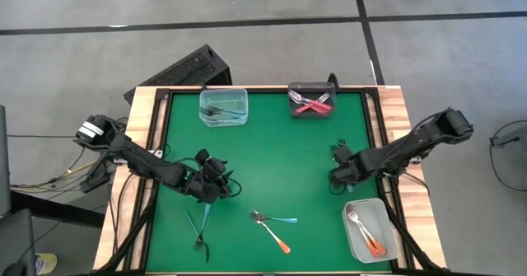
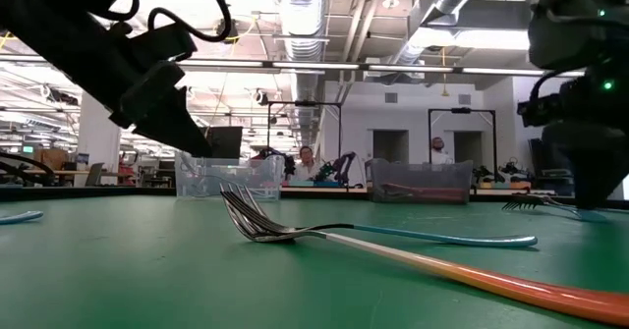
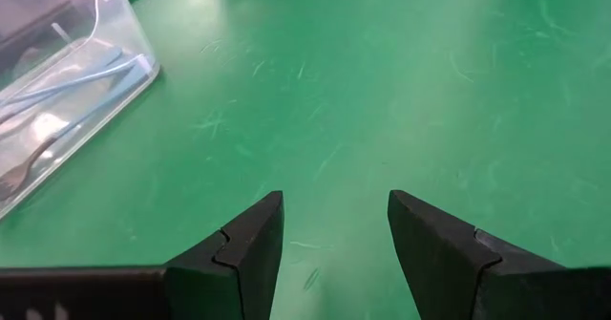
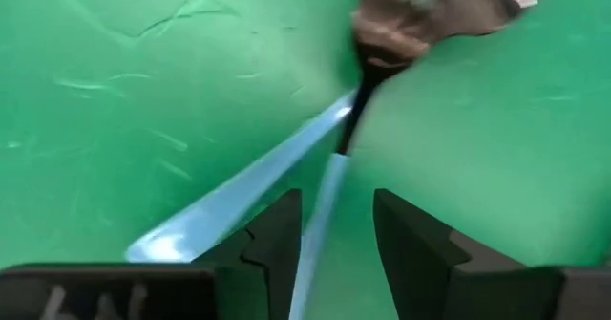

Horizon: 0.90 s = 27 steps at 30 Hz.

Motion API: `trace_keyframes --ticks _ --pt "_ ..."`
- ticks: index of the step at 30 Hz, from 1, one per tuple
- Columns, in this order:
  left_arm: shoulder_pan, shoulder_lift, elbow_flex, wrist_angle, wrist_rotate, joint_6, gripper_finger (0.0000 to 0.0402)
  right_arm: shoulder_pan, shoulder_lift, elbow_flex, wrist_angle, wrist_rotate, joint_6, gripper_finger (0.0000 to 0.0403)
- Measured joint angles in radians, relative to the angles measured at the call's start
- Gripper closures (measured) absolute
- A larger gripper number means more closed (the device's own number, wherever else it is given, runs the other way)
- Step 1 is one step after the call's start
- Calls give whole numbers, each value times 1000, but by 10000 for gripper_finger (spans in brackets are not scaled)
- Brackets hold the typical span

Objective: Sort silverware by color (type)
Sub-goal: Put the black fork into the transparent bin

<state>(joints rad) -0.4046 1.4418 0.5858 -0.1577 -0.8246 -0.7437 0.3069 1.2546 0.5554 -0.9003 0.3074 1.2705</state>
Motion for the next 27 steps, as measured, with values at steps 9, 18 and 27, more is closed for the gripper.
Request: trace_keyframes --ticks 9,18,27 --pt "0 0 0 -2 -10 17 223 -3 34 -33 95 -13 -35 293" --pt "1 0 0 95 5 97 223 -6 -1 -33 63 19 -26 379" --pt "2 -1 0 356 62 352 223 77 -30 58 206 297 -72 392"
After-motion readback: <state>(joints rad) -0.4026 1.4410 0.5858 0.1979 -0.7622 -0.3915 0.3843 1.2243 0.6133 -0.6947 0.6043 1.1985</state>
